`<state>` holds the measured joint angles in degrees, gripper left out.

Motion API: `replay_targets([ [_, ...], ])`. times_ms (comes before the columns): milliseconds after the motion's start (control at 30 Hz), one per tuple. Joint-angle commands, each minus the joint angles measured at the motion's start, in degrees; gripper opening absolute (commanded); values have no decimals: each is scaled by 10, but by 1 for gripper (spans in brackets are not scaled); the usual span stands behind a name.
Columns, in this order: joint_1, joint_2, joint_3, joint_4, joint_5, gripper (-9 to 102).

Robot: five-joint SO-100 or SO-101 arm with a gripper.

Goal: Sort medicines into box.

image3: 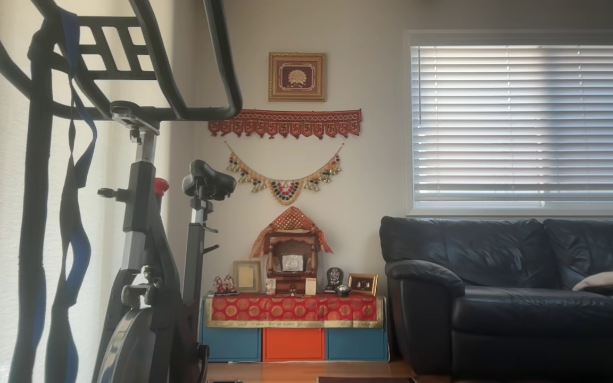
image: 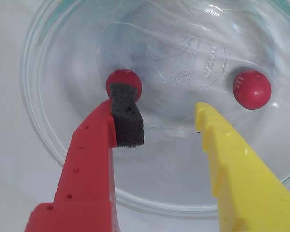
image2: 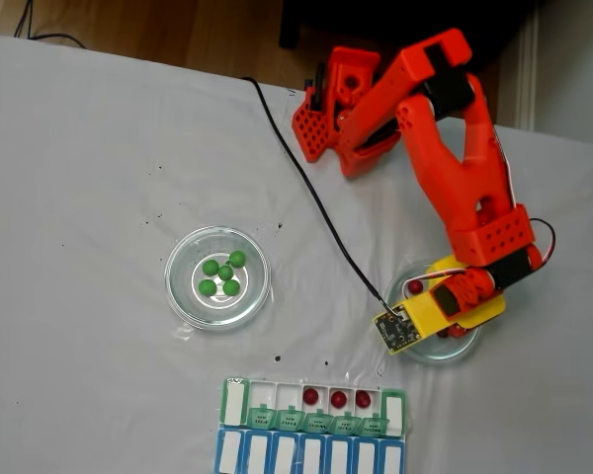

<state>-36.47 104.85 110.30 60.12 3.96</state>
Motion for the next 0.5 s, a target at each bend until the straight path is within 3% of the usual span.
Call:
replay_targets([
  [0, 9, 27, -6, -9, -8, 20],
  [467, 9, 98, 69, -98, -18, 21],
])
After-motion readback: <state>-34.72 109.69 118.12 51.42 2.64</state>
